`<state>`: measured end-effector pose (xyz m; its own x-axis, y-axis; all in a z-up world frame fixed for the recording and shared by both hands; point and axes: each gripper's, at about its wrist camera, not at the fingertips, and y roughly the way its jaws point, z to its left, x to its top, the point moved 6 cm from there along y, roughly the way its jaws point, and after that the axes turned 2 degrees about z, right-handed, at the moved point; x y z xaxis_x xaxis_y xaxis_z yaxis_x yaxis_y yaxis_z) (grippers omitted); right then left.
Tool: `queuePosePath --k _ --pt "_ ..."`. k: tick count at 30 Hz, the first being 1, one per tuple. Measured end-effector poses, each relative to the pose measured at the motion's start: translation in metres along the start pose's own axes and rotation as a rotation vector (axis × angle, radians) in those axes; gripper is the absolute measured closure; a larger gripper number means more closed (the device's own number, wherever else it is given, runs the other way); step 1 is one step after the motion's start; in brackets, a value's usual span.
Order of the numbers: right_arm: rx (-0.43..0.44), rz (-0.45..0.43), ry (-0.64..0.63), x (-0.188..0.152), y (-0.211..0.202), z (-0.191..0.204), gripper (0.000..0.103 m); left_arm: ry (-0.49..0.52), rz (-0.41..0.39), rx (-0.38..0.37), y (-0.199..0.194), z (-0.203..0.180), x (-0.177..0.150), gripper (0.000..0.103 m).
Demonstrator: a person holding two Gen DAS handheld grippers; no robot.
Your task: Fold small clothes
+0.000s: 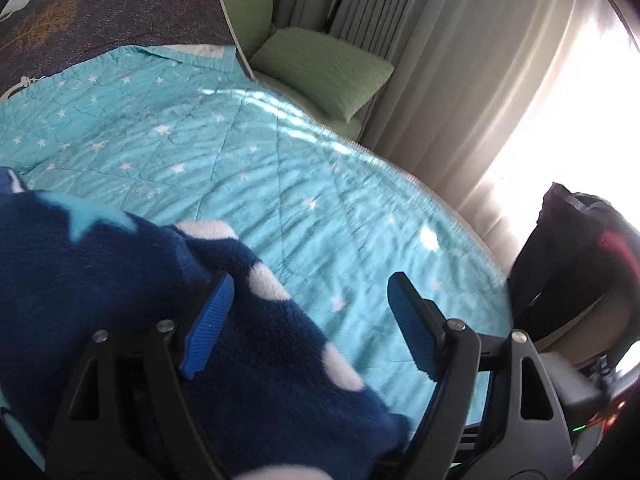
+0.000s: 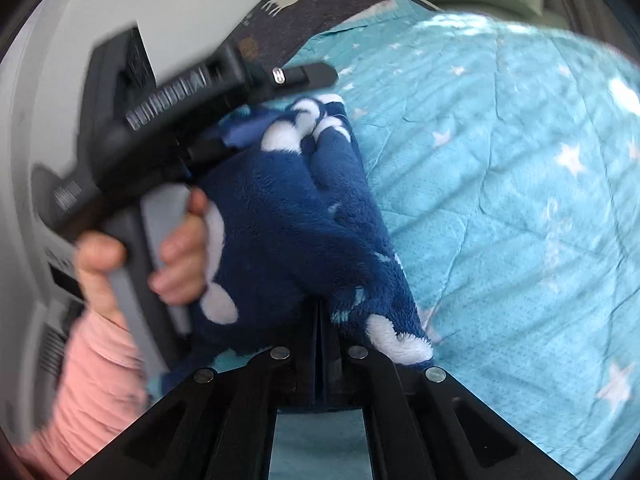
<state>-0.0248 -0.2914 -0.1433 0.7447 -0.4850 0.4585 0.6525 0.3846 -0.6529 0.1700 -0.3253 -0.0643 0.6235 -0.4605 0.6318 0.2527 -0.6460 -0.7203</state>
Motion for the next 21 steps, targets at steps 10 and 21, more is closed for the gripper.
queuePosePath --k 10,21 --pt "0.016 0.019 0.014 0.002 0.004 -0.002 0.103 -0.059 -0.134 0.165 -0.093 0.071 -0.032 0.002" --pt "-0.065 0.013 -0.068 0.002 0.007 0.012 0.103 -0.247 -0.010 0.113 -0.033 0.139 -0.077 0.000"
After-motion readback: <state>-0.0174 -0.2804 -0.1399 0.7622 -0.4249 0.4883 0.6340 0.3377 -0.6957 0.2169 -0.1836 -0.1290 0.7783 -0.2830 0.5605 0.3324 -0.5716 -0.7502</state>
